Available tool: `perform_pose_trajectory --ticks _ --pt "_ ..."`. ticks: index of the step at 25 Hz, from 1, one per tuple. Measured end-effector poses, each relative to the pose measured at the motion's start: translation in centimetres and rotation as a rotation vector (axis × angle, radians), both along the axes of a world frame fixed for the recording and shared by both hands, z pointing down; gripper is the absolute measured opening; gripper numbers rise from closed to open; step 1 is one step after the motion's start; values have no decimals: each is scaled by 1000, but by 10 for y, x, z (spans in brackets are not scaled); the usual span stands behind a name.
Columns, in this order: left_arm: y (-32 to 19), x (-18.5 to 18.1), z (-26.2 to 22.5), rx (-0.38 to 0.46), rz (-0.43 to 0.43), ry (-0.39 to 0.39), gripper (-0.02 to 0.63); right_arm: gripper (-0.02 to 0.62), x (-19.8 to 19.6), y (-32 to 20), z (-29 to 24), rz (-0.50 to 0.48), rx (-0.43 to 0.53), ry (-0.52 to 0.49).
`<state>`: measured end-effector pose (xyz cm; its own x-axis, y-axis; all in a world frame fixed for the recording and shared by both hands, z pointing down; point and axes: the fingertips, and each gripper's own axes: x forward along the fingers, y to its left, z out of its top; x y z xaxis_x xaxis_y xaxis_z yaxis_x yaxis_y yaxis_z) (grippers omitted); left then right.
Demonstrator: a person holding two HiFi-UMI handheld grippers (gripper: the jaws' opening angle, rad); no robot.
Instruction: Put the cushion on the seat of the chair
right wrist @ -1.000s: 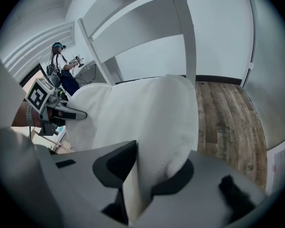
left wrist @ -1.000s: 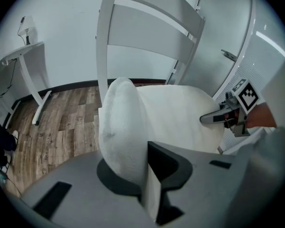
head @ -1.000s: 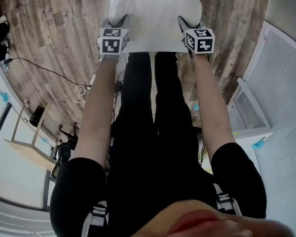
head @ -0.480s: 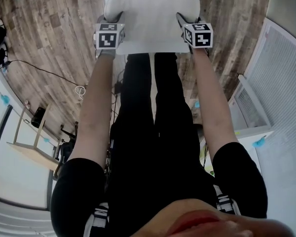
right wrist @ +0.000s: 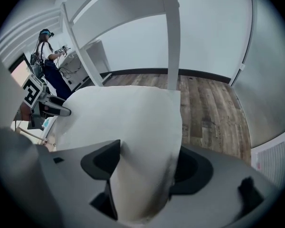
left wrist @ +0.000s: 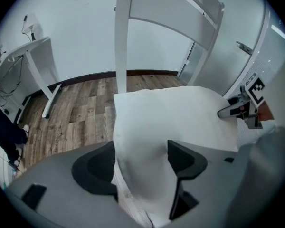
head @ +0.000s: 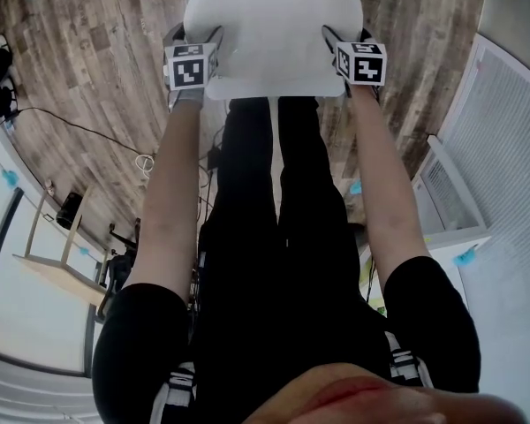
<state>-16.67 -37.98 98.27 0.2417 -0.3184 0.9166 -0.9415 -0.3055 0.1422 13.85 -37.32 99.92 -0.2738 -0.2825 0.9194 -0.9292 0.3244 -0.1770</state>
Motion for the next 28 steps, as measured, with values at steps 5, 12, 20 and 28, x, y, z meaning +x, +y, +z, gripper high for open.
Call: perform_pose_trajectory --ticks 5,12,20,28 --pt "7 -19 -2 -2 -53 -32 353 331 14 4 -1 29 -1 27" --pt "12 -8 -35 35 -68 22 353 331 23 4 -36 37 55 22" --pt "35 30 -110 89 -11 72 296 292 -23 16 -115 -20 120 -112" --pt "52 71 -207 178 -5 102 28 17 -68 34 -226 -108 217 -173"
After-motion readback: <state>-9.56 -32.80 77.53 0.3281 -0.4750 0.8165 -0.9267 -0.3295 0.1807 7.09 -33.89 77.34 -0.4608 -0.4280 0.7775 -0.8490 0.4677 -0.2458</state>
